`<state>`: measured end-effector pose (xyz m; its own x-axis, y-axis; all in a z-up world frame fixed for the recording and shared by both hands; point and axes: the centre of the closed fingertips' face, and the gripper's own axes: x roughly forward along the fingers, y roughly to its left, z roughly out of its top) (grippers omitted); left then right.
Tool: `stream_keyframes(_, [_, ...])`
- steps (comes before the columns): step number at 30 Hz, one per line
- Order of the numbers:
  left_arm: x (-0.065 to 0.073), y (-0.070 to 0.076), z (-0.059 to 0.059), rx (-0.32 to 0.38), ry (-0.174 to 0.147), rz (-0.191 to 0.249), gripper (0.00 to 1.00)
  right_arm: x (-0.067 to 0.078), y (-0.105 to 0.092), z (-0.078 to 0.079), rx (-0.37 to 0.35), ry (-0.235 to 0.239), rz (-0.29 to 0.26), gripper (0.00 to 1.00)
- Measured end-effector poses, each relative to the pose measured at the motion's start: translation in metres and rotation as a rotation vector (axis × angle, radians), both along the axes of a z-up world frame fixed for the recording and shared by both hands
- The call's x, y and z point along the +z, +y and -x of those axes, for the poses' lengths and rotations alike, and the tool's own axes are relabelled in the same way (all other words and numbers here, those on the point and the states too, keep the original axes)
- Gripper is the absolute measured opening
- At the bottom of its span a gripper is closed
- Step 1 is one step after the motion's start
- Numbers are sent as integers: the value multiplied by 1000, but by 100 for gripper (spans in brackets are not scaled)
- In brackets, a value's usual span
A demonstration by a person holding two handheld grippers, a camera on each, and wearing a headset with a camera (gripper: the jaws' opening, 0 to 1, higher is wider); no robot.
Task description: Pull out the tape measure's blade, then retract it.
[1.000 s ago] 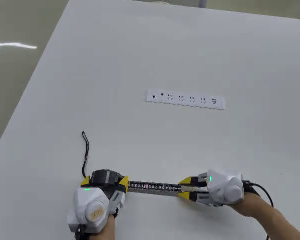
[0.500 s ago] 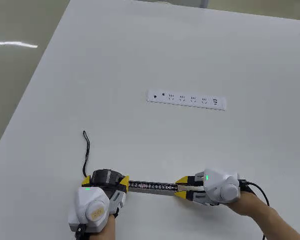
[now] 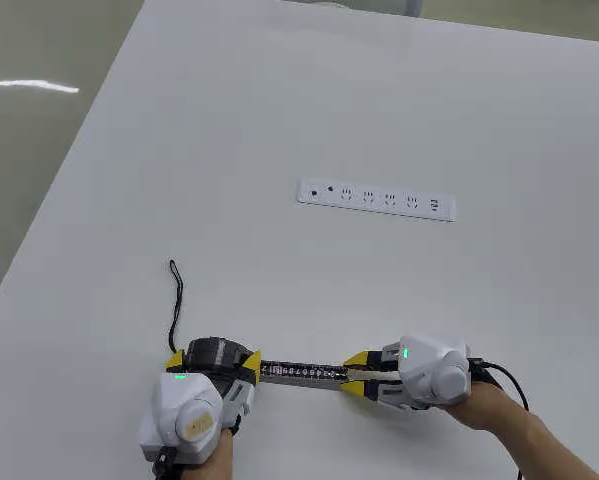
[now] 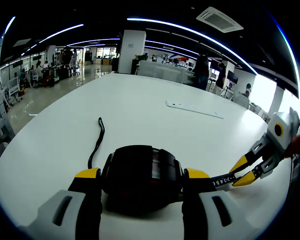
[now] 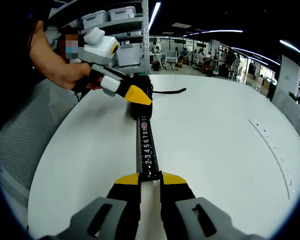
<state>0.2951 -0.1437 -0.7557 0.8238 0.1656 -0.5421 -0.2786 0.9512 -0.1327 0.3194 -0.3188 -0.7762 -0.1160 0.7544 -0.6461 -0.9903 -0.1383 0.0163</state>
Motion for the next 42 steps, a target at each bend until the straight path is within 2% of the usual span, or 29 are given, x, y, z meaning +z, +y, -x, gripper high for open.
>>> stream_keyframes(26, [0,0,0,1,0,9,62,0,23,4,17,4,-15,12])
stream_keyframes(42, [1,1,-1,5,-1,18,62,0,44,7,31,4,-33,12])
